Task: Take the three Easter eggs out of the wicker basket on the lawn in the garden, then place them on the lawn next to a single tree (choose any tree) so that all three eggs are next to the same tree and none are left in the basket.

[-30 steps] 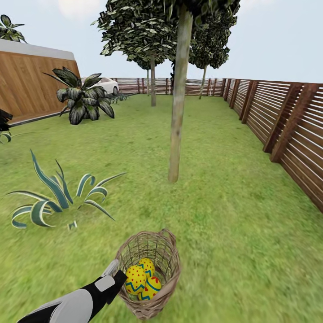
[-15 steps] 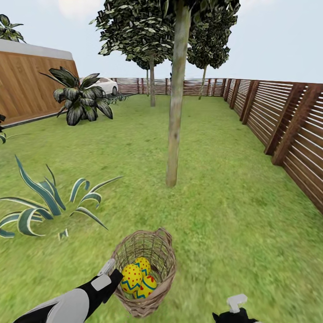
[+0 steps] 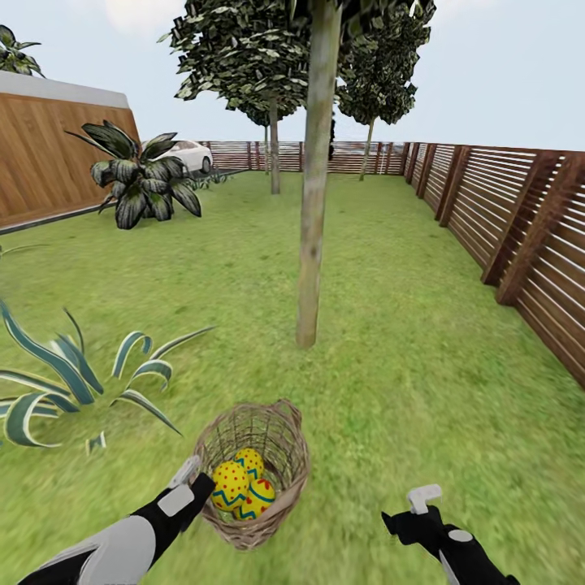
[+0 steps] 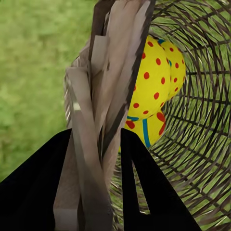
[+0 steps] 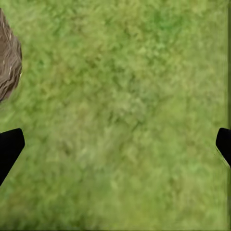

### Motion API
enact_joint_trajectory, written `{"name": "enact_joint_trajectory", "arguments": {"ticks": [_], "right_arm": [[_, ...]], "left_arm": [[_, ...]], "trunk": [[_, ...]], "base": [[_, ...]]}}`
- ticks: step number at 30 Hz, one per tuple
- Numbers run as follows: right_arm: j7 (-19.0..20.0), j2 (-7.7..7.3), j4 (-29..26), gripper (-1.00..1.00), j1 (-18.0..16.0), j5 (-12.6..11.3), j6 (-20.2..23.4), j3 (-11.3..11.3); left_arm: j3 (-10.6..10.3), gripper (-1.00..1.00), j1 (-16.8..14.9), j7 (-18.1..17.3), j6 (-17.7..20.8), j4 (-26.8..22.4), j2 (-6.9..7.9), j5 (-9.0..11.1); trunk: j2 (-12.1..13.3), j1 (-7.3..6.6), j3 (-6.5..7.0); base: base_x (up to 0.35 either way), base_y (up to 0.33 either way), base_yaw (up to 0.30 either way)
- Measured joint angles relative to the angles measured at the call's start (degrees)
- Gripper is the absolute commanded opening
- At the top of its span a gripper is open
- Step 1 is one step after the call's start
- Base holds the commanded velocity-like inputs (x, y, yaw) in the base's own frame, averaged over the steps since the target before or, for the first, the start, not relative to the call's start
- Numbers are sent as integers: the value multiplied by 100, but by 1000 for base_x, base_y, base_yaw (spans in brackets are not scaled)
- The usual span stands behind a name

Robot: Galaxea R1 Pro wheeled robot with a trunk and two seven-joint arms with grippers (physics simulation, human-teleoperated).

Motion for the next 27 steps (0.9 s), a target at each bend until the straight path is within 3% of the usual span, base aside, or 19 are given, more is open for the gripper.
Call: {"name": "enact_joint_trajectory", "arguments": {"ticks": [13,23,27], "right_arm": [[20,-14,55,100,0,-43,-19,-22],[1,-6,181,100,-1,-32,-38,-21],[0,-6,210,100,0,-36,-46,-20]], "left_arm": [[-12,-100,1,10,2,-82,23,9],[-22,-100,2,10,-3,-84,22,2],[-2,-100,1,10,-5,-88,15,11]], "trunk": [[0,0,0],[1,0,0],[1,2,0]], "base": [[310,-117,1],[310,-115,256],[190,-112,49]]}}
